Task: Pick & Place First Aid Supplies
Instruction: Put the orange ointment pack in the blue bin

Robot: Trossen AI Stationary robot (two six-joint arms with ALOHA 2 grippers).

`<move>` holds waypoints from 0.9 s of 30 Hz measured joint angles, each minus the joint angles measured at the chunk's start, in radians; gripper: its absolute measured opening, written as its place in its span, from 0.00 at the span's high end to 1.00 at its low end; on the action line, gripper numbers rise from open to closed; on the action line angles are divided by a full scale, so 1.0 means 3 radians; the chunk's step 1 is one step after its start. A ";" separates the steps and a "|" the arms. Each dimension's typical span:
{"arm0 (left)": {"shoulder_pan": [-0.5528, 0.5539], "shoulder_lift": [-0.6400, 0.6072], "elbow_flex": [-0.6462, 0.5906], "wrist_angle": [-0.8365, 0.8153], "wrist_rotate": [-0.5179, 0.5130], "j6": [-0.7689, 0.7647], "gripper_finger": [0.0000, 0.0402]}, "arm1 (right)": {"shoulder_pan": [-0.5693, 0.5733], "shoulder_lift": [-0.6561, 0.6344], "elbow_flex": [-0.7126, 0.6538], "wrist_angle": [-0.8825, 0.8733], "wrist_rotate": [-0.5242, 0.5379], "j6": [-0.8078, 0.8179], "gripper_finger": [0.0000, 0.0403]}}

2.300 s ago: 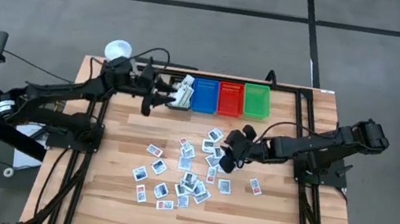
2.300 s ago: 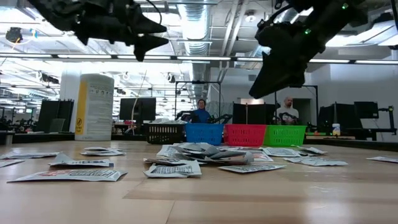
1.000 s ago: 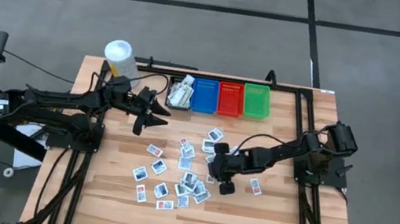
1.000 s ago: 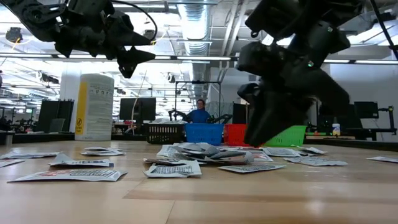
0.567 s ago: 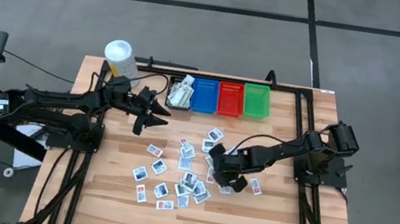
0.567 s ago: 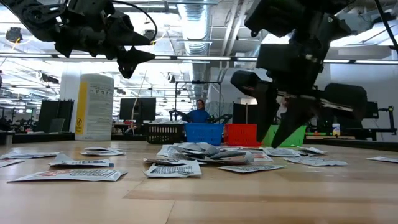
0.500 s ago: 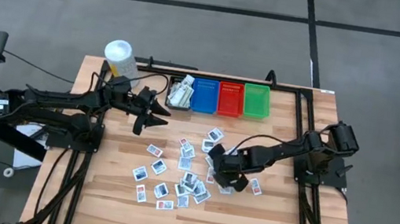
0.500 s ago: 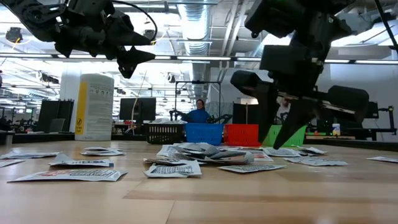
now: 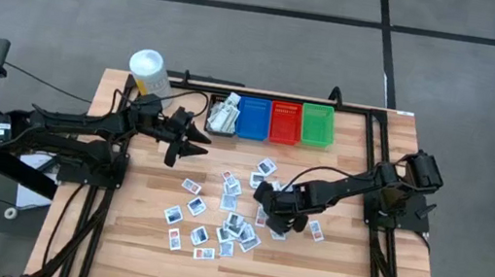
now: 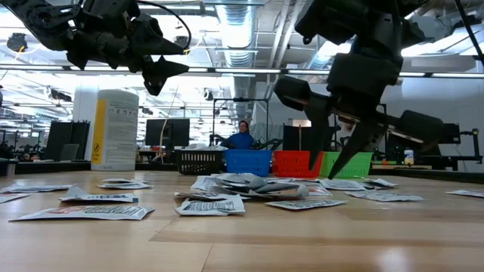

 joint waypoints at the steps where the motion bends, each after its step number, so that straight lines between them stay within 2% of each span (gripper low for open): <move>1: -0.0019 0.0000 0.0000 0.0001 0.0004 -0.0002 0.52 | 0.0000 0.0000 0.0000 0.0002 -0.0001 -0.0041 0.73; 12: -0.0448 0.0001 0.0000 0.0010 0.0041 0.0550 0.52 | 0.0001 0.0000 0.0000 0.0040 0.0046 -0.0187 0.73; 17: -0.0471 0.0001 0.0000 0.0003 0.0038 0.0562 0.52 | 0.0000 0.0005 0.0000 0.0119 0.0048 -0.0251 0.73; 27: -0.0474 0.0001 0.0001 -0.0001 0.0037 0.0514 0.52 | 0.0025 0.0292 0.0014 0.0147 0.0096 -0.0346 0.73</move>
